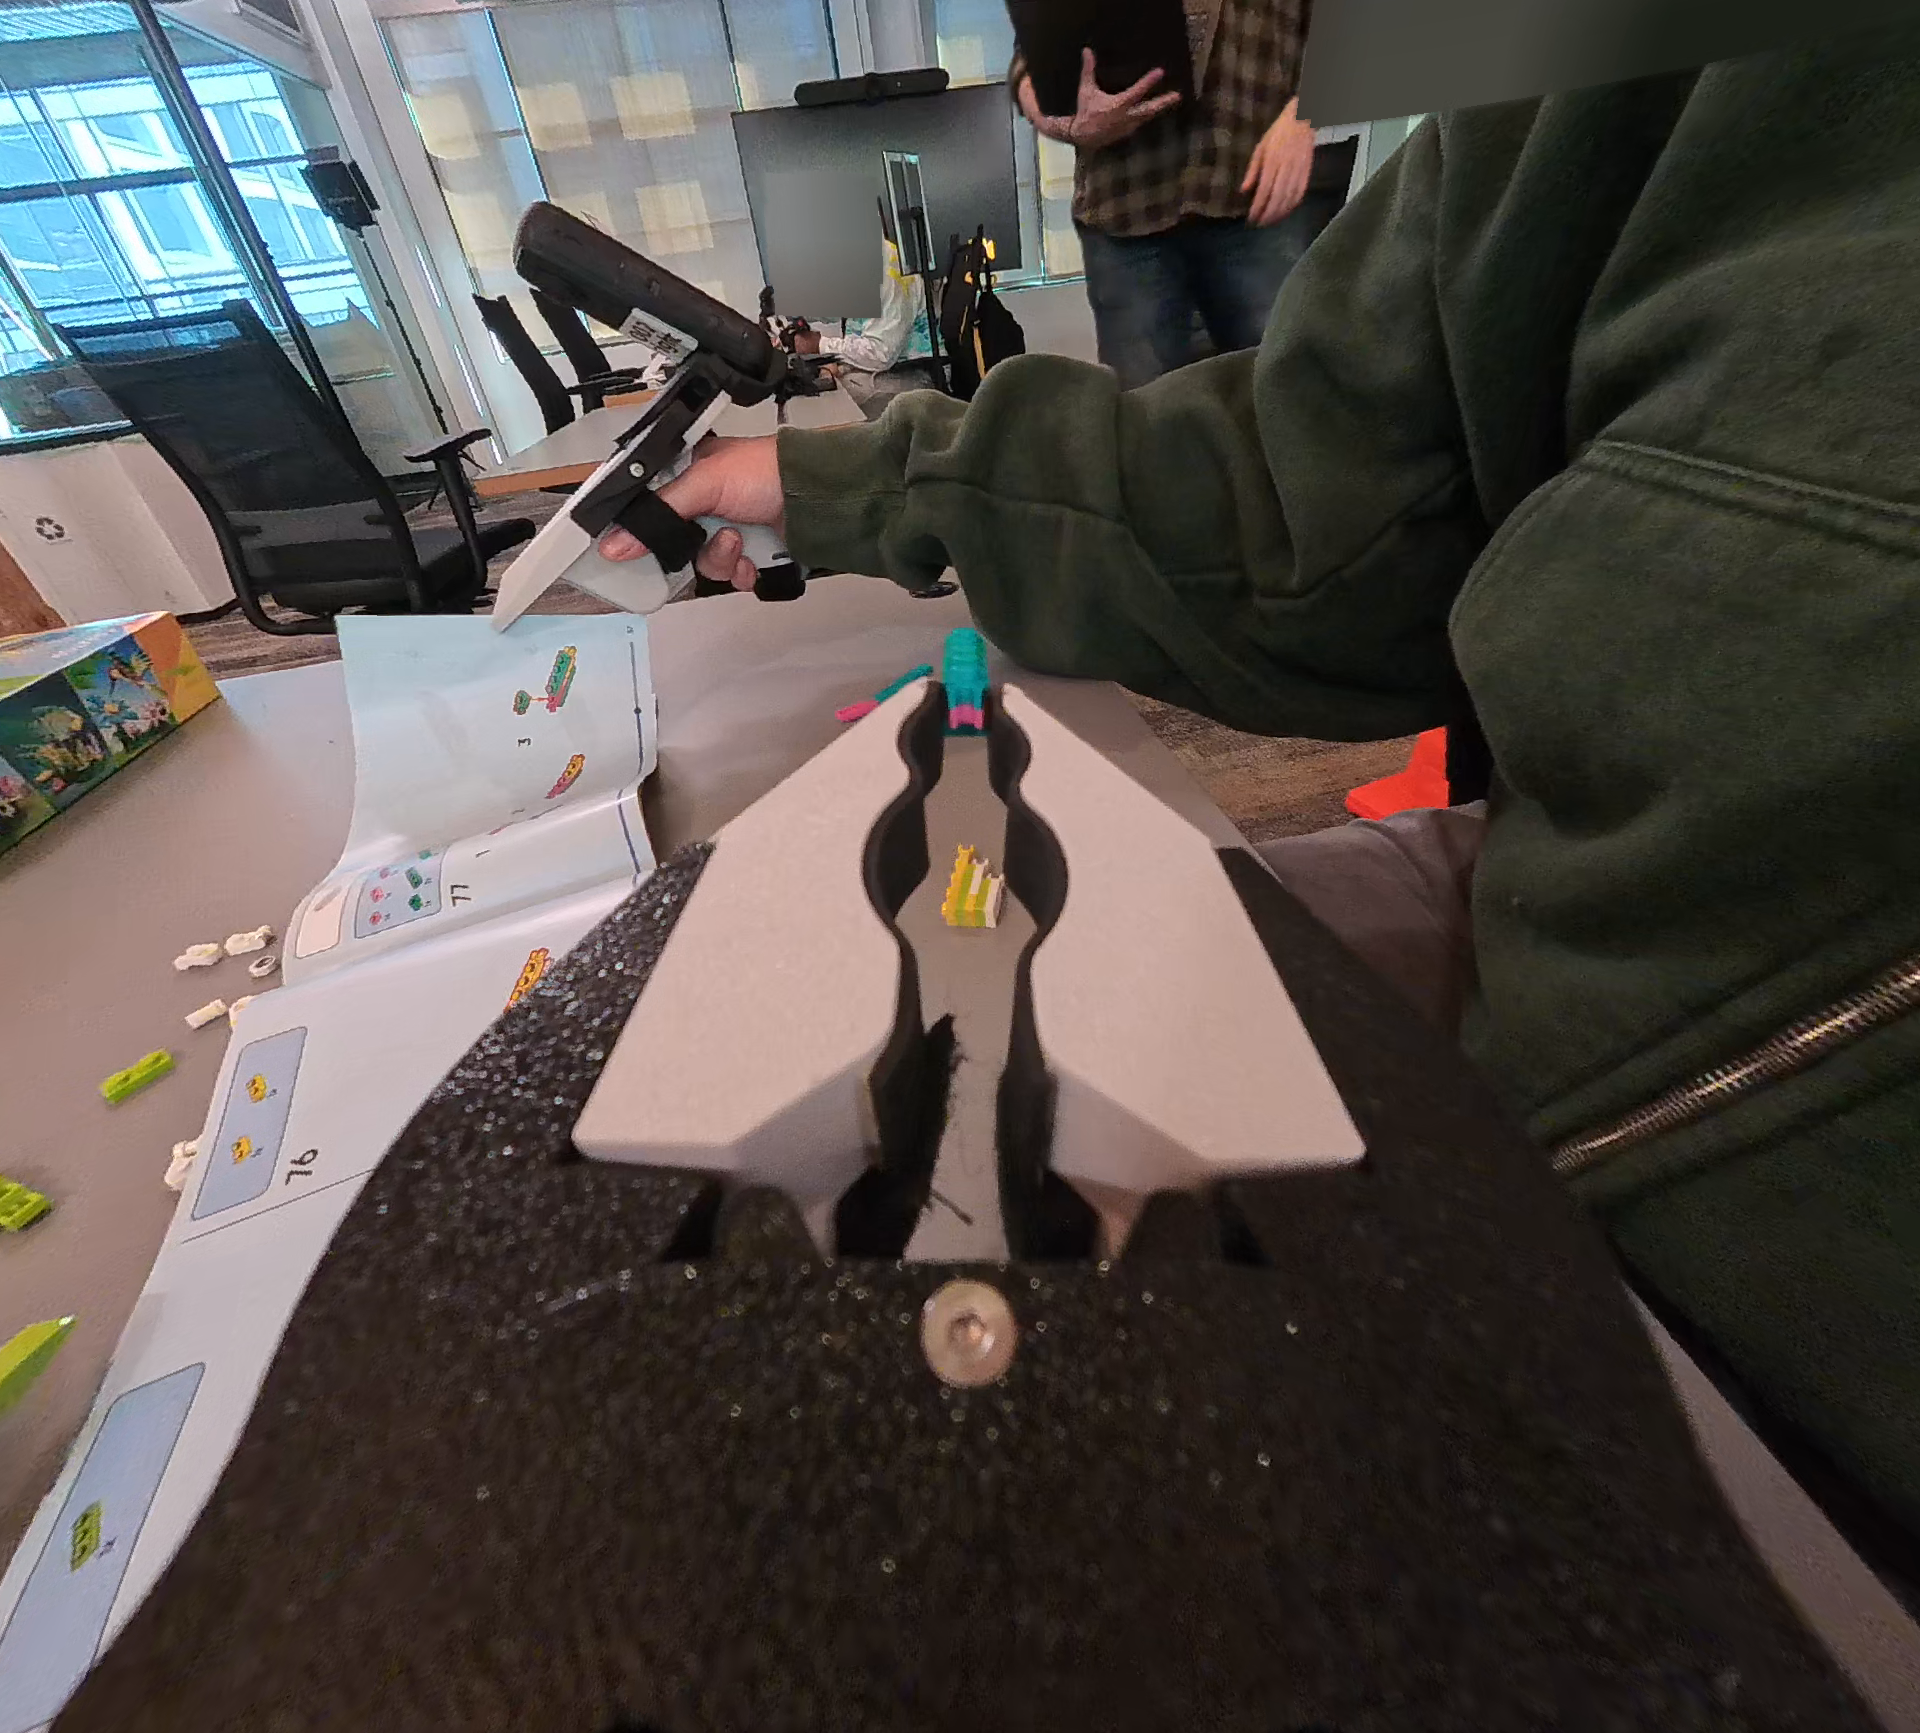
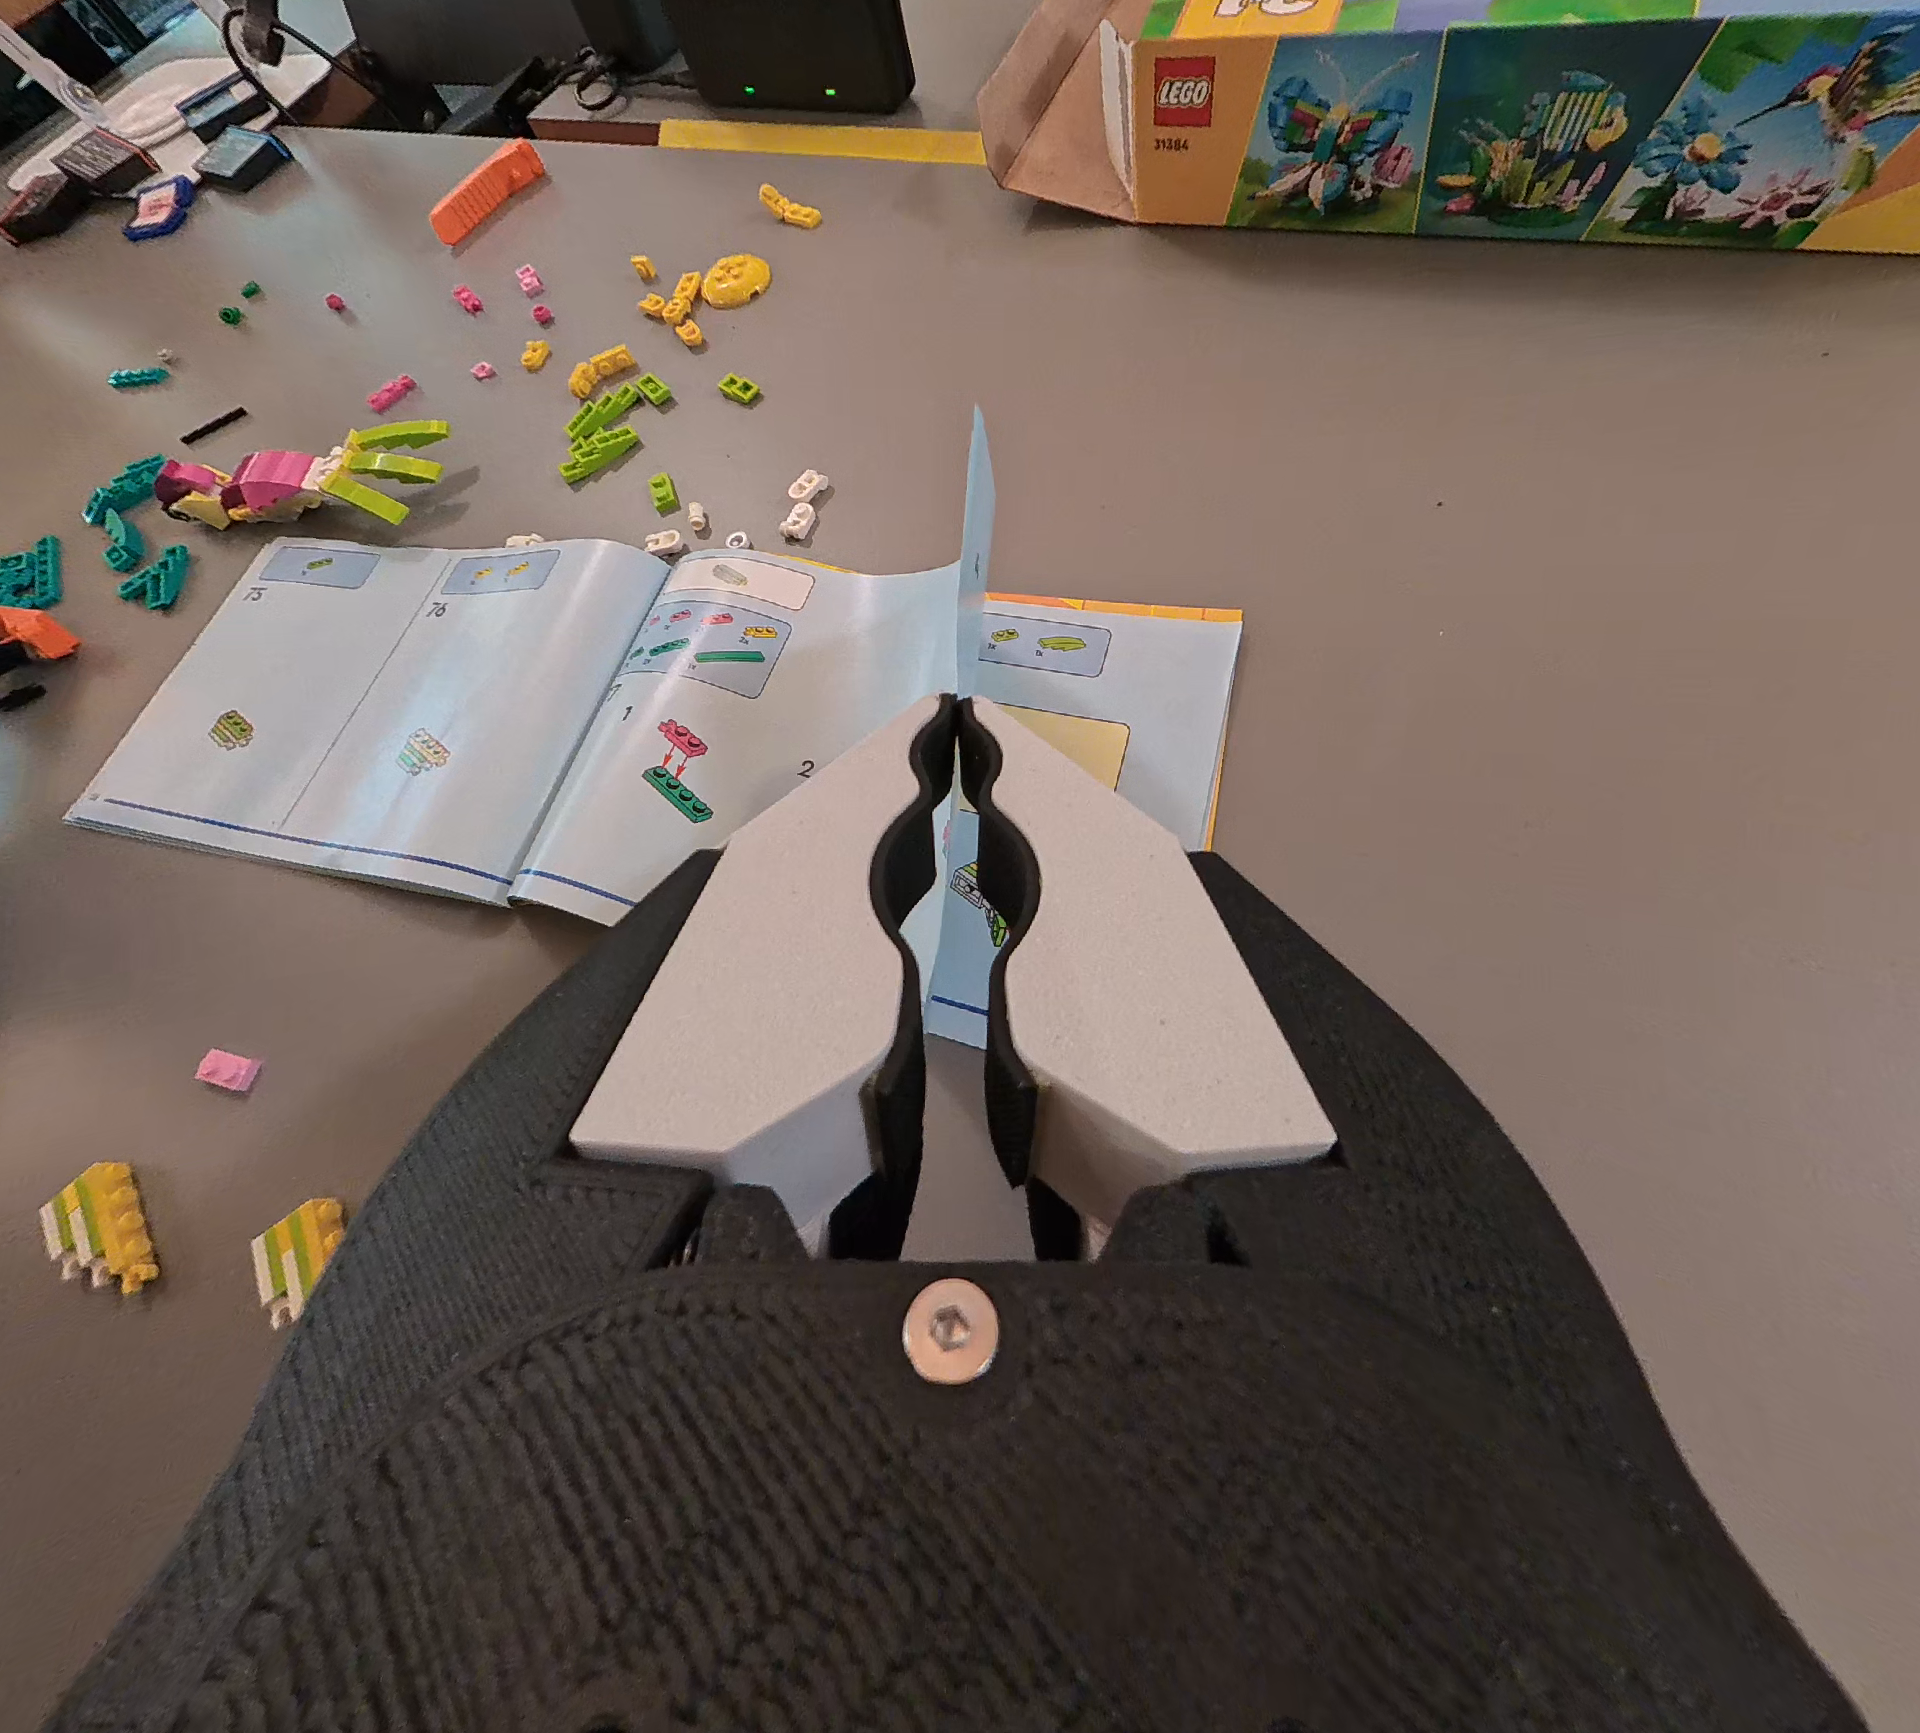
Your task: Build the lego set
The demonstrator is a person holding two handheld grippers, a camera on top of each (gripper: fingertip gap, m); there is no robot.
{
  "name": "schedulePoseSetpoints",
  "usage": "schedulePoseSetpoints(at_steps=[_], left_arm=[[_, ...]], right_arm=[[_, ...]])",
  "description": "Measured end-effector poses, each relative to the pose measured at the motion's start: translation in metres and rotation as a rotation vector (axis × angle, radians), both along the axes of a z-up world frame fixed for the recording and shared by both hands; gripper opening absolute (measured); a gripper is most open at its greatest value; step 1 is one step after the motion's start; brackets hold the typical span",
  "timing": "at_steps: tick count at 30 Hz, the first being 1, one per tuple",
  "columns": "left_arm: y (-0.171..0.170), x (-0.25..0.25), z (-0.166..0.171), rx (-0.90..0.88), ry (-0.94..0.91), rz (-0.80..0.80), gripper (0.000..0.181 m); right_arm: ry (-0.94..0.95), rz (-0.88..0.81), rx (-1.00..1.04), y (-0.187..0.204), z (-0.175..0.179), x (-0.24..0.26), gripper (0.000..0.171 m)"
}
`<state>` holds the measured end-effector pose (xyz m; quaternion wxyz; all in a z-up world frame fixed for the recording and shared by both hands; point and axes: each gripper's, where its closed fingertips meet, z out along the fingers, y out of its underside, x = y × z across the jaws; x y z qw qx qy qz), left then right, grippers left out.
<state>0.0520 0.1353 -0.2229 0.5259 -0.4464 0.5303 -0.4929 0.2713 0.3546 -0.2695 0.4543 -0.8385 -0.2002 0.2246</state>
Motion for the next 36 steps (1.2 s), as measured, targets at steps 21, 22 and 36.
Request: schedulePoseSetpoints(at_steps=[21, 22, 36], left_arm=[[-0.0004, -0.0005, 0.0019, 0.017, -0.006, 0.007, 0.006], [-0.0004, -0.0005, 0.0019, 0.017, -0.006, 0.007, 0.006], [-0.0009, -0.0006, 0.0018, 0.017, -0.005, 0.004, 0.006]], right_arm=[[-0.006, 0.001, 0.009, -0.0022, 0.0039, -0.0020, 0.000], [-0.007, 0.002, 0.008, -0.0020, 0.0036, -0.0021, 0.000], [0.009, 0.001, 0.009, -0.0037, 0.0070, -0.0079, 0.000]])
